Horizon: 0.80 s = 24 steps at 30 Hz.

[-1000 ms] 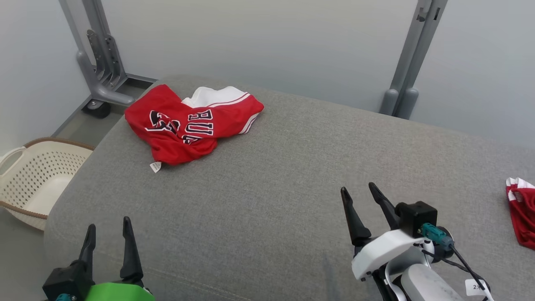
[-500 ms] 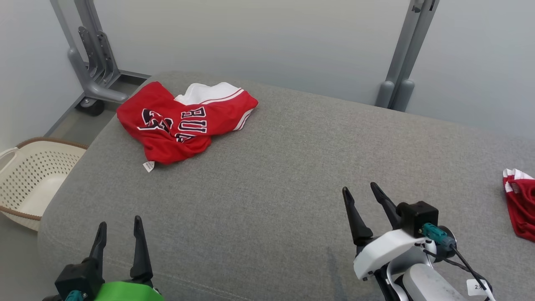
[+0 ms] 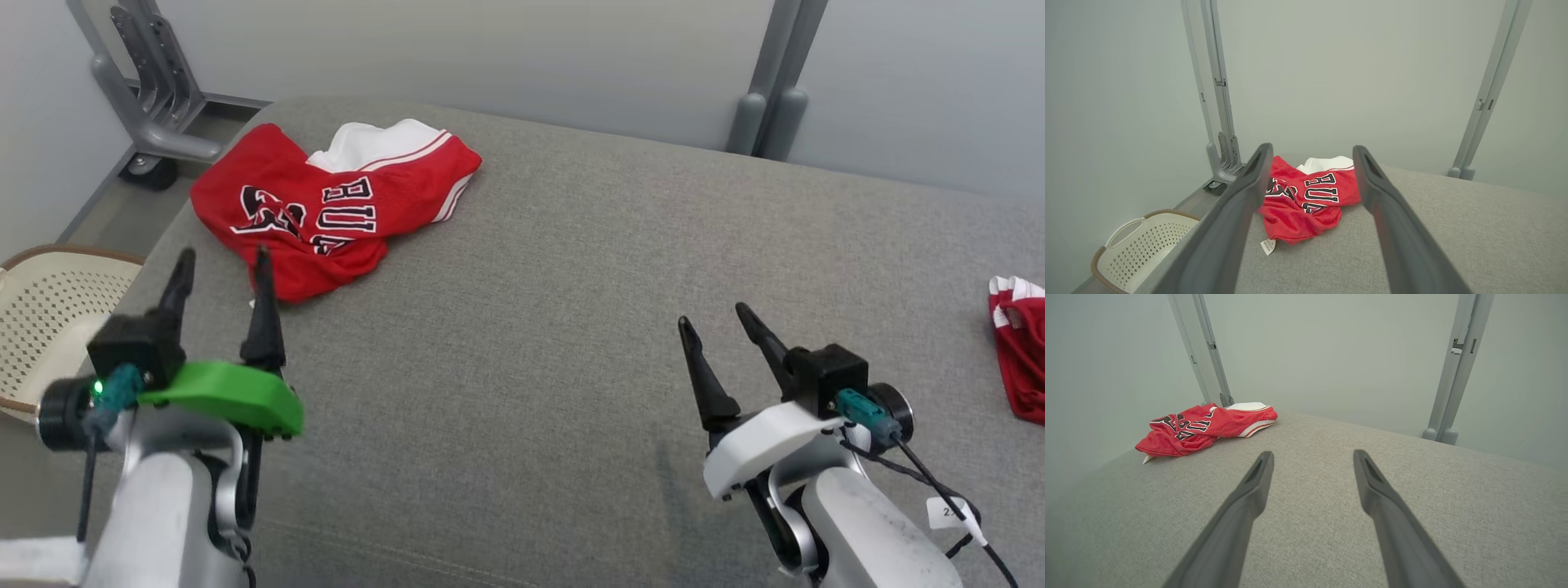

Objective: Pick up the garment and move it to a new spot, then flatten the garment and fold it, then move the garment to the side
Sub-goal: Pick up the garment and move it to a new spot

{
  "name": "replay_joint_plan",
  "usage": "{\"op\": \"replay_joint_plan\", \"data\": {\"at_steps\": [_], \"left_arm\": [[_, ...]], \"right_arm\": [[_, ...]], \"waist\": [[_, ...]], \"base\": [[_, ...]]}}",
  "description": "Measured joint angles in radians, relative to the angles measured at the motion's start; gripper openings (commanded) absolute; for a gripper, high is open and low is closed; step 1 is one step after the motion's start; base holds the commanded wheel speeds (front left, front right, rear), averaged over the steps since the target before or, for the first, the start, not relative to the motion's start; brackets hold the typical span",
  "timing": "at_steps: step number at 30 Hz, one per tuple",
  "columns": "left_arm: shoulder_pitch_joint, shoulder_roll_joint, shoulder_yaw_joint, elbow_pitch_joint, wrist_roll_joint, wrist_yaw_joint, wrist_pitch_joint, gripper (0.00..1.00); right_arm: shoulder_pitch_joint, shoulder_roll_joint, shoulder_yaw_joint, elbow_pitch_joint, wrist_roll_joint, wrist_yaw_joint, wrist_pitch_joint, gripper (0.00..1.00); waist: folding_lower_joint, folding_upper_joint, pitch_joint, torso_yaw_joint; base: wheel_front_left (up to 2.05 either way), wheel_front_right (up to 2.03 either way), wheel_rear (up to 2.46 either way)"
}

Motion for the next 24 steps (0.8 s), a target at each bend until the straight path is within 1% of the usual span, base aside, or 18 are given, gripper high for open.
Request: {"op": "replay_joint_plan", "data": {"at_steps": [2,4,6,9,13,15,20,24], "left_arm": [[-0.067,0.008,0.01,0.027,-0.007,0.0,0.044,1.0],[-0.096,0.014,0.016,0.042,-0.01,0.0,0.065,1.0],[-0.153,0.028,0.028,0.083,-0.009,0.0,0.111,1.0],[-0.226,0.03,0.05,0.145,-0.033,0.0,0.183,1.0],[-0.318,0.034,0.095,0.224,-0.056,0.001,0.276,1.0],[-0.354,0.051,0.118,0.257,-0.065,0.002,0.315,1.0],[-0.431,0.089,0.172,0.308,-0.081,0.01,0.385,1.0],[-0.505,0.101,0.225,0.329,-0.109,0.01,0.422,1.0]], "right_arm": [[-0.022,-0.006,0.0,-0.012,-0.007,0.0,0.007,1.0],[-0.032,-0.008,0.0,-0.021,-0.011,0.0,0.011,1.0],[-0.051,-0.016,-0.001,-0.034,-0.016,0.0,0.02,1.0],[-0.071,-0.026,-0.003,-0.05,-0.022,0.0,0.036,1.0],[-0.093,-0.037,-0.002,-0.078,-0.043,0.0,0.055,1.0],[-0.105,-0.051,-0.003,-0.093,-0.05,0.0,0.066,1.0],[-0.137,-0.08,-0.025,-0.137,-0.06,0.0,0.082,1.0],[-0.169,-0.094,-0.033,-0.175,-0.068,0.0,0.092,1.0]], "waist": [[0.0,0.0,0.018,-0.012],[0.0,0.0,0.028,-0.019],[0.0,0.0,0.047,-0.034],[0.0,0.0,0.079,-0.058],[0.0,0.0,0.122,-0.096],[0.0,0.0,0.144,-0.116],[0.0,0.0,0.206,-0.165],[0.0001,0.0,0.261,-0.201]], "base": [[0.0,0.0,0.0],[0.0,0.0,0.0],[0.0,0.0,0.0],[0.0,0.0,0.0],[0.0,0.0,0.0],[0.0,0.0,0.0],[0.0,0.0,0.0],[0.0,0.0,0.0]]}}
